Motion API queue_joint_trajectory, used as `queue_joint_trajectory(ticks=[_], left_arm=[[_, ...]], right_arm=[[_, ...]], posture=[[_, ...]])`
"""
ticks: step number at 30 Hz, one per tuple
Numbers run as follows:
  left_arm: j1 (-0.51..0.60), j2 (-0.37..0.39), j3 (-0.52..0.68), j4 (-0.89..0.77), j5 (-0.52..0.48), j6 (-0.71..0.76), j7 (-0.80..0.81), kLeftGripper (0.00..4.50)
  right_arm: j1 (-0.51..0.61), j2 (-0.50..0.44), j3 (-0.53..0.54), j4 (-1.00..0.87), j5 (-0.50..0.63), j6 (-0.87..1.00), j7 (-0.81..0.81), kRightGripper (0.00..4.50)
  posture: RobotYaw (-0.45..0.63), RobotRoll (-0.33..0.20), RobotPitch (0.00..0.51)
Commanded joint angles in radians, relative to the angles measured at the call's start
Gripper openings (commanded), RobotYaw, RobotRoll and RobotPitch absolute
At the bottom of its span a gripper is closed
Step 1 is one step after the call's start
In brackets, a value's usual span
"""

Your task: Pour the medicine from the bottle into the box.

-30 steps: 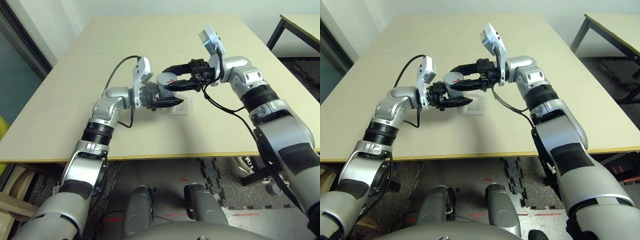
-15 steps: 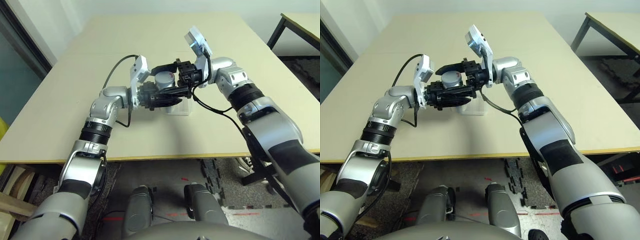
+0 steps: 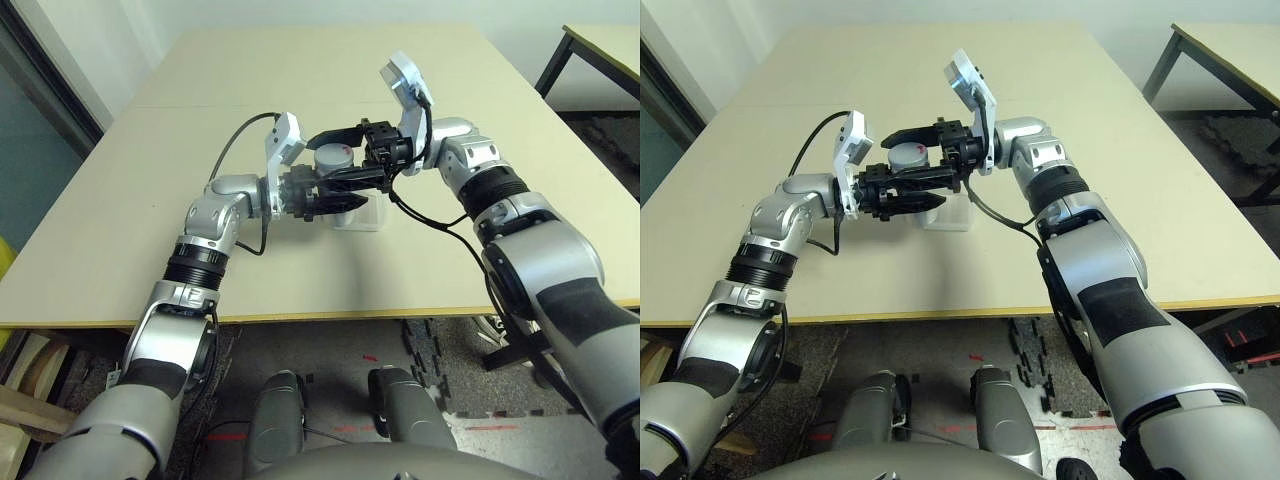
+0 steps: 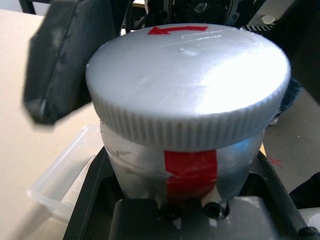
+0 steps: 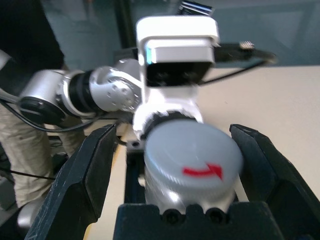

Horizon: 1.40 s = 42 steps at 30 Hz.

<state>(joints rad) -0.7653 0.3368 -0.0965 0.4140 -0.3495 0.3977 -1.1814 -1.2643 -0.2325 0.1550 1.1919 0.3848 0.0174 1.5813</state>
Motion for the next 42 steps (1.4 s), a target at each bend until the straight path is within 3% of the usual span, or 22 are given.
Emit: queue_joint_trajectory(ticks=[1, 22, 42], left_arm=[[0.015, 0.005, 0.002, -0.005, -0.001, 0.011, 0.005, 2.68], [0.011, -0.007, -0.006, 0.002, 0.005, 0.003, 0.003, 2.68], [-0.018, 0.03, 0.017, 0.065, 0.009, -0.041, -0.015, 2.68]], right_arm=[[-0.015, -0.007, -0.042, 0.038, -0.058, -0.025, -0.025, 4.5], [-0.012, 0.014, -0.171, 0.057, -0.169, -0.013, -0.064, 4.5], [0.013, -0.082, -0.205, 0.103, -0.239, 0.012, -0.11, 4.5]], posture=[[-0.14, 0.0, 0.068], [-0.16, 0.0, 0.072], [-0.15, 0.0, 0.063]])
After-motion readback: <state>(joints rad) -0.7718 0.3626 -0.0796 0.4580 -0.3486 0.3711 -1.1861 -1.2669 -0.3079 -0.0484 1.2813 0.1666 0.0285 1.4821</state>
